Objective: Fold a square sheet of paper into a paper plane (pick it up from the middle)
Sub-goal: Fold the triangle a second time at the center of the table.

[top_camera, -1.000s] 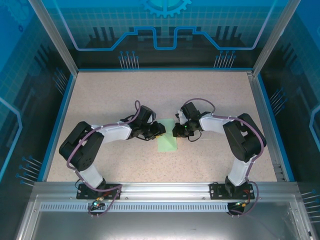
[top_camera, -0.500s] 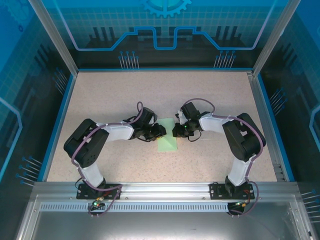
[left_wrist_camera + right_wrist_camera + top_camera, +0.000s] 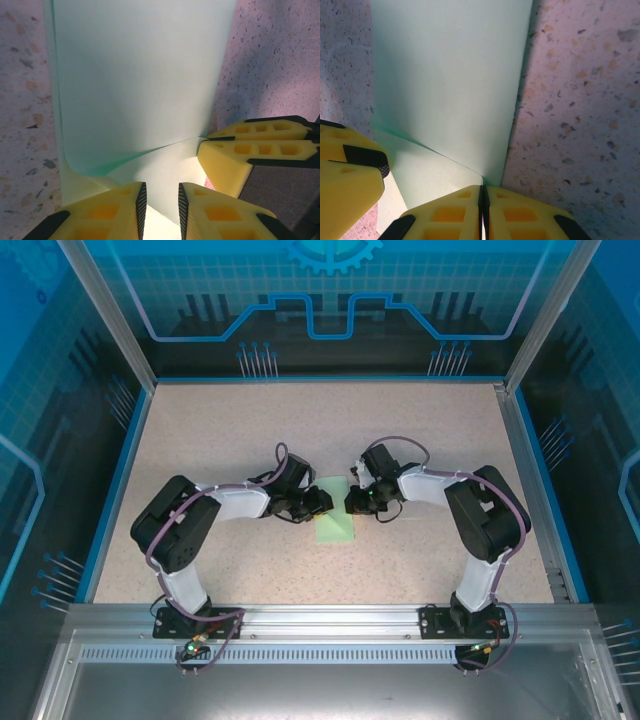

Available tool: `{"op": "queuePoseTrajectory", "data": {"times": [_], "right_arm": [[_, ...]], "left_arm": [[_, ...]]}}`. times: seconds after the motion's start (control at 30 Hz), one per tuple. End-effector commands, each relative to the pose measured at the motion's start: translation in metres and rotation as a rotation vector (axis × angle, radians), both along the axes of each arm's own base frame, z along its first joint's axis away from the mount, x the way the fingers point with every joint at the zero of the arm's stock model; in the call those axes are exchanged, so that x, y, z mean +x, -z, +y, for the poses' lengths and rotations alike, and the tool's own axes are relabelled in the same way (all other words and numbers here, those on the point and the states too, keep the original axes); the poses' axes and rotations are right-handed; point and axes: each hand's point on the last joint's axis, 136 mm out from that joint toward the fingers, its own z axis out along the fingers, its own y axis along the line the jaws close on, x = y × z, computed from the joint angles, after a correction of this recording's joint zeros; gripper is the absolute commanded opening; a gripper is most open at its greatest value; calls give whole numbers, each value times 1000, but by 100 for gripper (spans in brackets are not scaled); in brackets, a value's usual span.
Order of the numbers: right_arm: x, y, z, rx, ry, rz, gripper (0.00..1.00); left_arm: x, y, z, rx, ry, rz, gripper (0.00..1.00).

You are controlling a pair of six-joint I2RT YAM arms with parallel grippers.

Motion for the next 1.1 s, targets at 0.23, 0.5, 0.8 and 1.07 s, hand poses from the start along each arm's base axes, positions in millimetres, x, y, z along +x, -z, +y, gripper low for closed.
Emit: {"op": "queuePoseTrajectory", "data": {"times": [0.23,0.5,0.8,1.07], "right_arm": [[4,7,-7,-30,21,22,11],[4,7,-6,-32,19,24,11],[6,-5,-3,-13,21,14,14],[2,-57,-5,37,27,-76,21]], "left_arm": [[-2,9,-2,30,32,26,26],[-7,17,2,57,30,55,26],[-9,22,5,82,29,78,26],[-11,24,7,93,31,92,26]]}}
